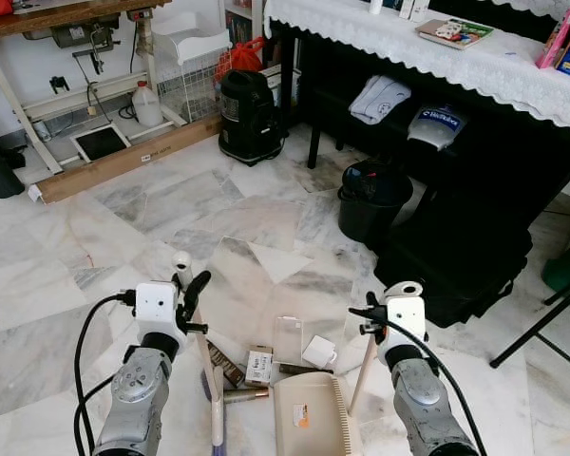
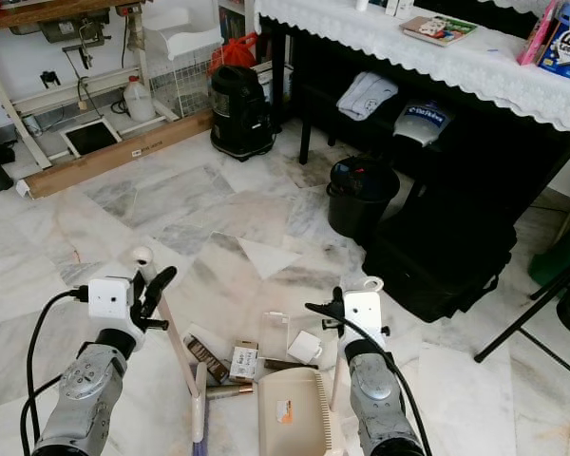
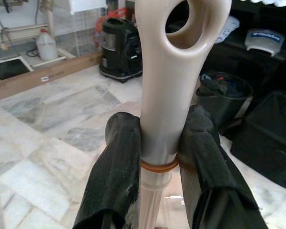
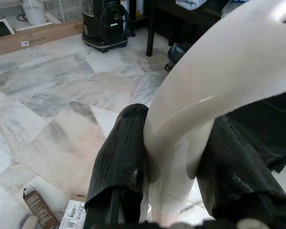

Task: Sweep floor

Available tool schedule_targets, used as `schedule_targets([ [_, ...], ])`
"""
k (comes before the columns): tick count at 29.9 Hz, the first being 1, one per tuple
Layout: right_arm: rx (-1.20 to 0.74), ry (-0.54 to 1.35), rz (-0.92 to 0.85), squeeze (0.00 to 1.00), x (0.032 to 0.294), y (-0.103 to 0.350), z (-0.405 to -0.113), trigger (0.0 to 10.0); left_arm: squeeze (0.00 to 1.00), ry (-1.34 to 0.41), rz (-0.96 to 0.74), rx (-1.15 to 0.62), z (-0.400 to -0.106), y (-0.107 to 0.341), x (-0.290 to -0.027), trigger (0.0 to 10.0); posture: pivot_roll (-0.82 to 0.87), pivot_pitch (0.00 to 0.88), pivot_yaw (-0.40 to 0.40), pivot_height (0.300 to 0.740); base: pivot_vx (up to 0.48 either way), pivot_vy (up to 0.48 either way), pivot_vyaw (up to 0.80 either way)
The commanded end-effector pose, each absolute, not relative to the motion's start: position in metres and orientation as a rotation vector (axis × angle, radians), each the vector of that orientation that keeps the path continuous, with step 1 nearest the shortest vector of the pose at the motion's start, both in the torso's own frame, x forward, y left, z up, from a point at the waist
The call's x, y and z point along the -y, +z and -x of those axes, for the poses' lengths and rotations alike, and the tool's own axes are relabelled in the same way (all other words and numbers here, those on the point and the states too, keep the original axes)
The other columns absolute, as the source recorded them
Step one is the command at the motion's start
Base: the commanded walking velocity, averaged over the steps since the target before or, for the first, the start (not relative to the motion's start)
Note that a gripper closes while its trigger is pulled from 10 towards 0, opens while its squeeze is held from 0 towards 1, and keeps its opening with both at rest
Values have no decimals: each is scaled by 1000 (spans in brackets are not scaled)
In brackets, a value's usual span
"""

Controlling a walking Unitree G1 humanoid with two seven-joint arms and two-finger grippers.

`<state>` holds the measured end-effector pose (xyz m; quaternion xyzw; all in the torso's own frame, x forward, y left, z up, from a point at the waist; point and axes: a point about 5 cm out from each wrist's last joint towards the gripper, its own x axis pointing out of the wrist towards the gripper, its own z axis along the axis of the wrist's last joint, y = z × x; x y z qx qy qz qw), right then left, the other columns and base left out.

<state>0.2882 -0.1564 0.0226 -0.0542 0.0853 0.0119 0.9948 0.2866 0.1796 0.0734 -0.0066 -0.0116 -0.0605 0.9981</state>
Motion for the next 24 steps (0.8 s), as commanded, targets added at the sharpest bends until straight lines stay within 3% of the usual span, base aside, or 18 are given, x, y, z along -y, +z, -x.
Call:
schedule_targets([
  [1,-153,17,113,0,158,26,-291,10000,0,-159,56,54,-291,85,-173,10000,90,57,-44,740,0,0,0],
  [24,-153,27,110,0,155,26,-291,10000,0,-203,264,56,-296,105,-166,10000,95,74,-48,740,0,0,0],
])
